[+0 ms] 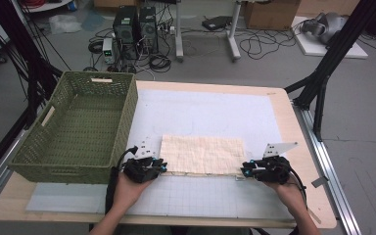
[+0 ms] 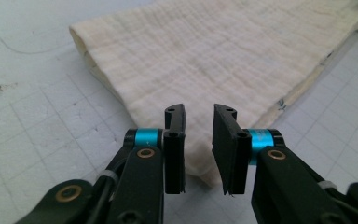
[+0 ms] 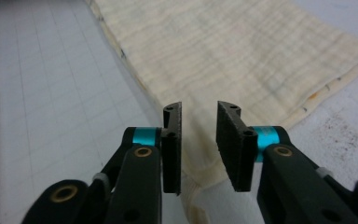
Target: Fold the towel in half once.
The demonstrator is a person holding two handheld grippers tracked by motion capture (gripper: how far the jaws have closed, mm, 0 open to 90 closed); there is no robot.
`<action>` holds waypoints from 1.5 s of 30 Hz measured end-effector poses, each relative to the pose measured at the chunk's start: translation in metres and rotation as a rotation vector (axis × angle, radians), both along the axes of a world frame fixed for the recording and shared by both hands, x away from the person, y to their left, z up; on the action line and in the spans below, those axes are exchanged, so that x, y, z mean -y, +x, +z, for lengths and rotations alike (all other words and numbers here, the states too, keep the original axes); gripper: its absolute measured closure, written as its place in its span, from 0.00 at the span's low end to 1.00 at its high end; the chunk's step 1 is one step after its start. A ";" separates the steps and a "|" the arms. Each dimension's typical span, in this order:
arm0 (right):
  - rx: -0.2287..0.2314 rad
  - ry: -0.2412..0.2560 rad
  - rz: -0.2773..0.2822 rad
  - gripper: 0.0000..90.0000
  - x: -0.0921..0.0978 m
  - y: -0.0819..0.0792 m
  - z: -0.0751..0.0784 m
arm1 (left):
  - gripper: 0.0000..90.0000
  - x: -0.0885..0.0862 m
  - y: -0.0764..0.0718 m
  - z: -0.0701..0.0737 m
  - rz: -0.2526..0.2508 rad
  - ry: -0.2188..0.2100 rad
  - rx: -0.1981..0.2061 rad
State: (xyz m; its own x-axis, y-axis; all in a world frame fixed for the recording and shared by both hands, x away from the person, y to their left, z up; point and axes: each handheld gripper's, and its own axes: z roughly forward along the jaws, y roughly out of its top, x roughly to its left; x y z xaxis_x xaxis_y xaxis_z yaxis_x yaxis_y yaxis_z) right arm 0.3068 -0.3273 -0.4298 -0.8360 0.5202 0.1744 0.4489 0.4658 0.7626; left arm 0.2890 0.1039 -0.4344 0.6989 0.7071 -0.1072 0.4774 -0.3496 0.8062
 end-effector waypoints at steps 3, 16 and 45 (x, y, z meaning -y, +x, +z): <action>0.005 0.034 -0.017 0.68 -0.001 -0.001 -0.001 | 0.77 -0.002 -0.004 0.002 -0.006 -0.008 0.022; 0.041 0.080 -0.047 0.41 -0.010 -0.014 0.003 | 0.60 -0.005 -0.012 0.007 -0.053 -0.058 0.083; 0.065 0.043 -0.017 0.33 -0.017 -0.015 0.002 | 0.53 -0.006 -0.012 0.006 -0.048 -0.058 0.097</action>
State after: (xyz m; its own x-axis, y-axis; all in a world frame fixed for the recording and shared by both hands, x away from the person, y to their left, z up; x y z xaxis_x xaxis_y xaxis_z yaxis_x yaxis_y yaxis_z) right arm 0.2922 -0.3099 -0.4278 -0.8375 0.5276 0.1421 0.4051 0.4251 0.8095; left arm 0.2772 0.1102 -0.4284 0.7408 0.6672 -0.0774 0.3803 -0.3216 0.8672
